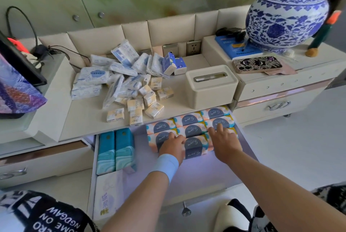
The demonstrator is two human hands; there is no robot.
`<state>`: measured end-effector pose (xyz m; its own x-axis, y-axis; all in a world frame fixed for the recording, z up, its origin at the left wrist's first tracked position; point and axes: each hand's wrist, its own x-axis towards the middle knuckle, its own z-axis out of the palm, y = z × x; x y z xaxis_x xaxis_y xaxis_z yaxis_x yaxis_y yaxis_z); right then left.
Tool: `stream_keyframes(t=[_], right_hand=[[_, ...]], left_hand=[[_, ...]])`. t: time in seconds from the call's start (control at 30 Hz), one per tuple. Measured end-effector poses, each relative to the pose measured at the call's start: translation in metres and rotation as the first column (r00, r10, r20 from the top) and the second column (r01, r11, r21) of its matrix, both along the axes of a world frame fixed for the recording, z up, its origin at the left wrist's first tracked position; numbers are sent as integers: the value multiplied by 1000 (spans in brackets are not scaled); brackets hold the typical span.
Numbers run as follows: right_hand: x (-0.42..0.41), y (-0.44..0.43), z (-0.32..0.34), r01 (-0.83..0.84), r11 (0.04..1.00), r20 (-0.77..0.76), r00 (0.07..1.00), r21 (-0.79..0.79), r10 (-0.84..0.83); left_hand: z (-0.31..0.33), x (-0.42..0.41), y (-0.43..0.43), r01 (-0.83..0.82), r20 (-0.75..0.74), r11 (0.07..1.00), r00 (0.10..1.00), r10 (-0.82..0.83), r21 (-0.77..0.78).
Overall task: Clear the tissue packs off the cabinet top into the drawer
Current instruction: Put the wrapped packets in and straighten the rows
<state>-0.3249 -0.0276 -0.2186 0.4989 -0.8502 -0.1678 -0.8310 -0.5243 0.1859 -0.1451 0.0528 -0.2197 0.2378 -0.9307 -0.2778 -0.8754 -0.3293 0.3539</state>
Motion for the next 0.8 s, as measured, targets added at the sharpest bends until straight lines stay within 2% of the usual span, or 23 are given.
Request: stream_keyframes(t=[0.1, 0.2, 0.37, 0.43, 0.57, 0.8], right_hand=[[1, 1, -8, -90, 995, 40, 995, 35, 89], [-3, -2, -10, -33, 999, 88, 996, 40, 30], [-3, -6, -12, -9, 999, 83, 997, 35, 6], [-1, -6, -13, 28, 1000, 81, 996, 12, -29], [-1, -5, -13, 56, 998, 71, 996, 33, -59], [12, 2, 11, 25, 995, 21, 999, 101, -27]], left_hand=[[-4, -5, -5, -55, -45, 998, 998, 53, -43], [-6, -15, -12, -63, -67, 995, 996, 58, -79], [-9, -20, -16, -88, -70, 991, 994, 81, -100], [-9, -16, -16, -29, -60, 995, 998, 23, -97], [-6, -12, -11, 142, 50, 987, 989, -138, -79], [17, -5, -9, 205, 33, 977, 978, -207, 48]])
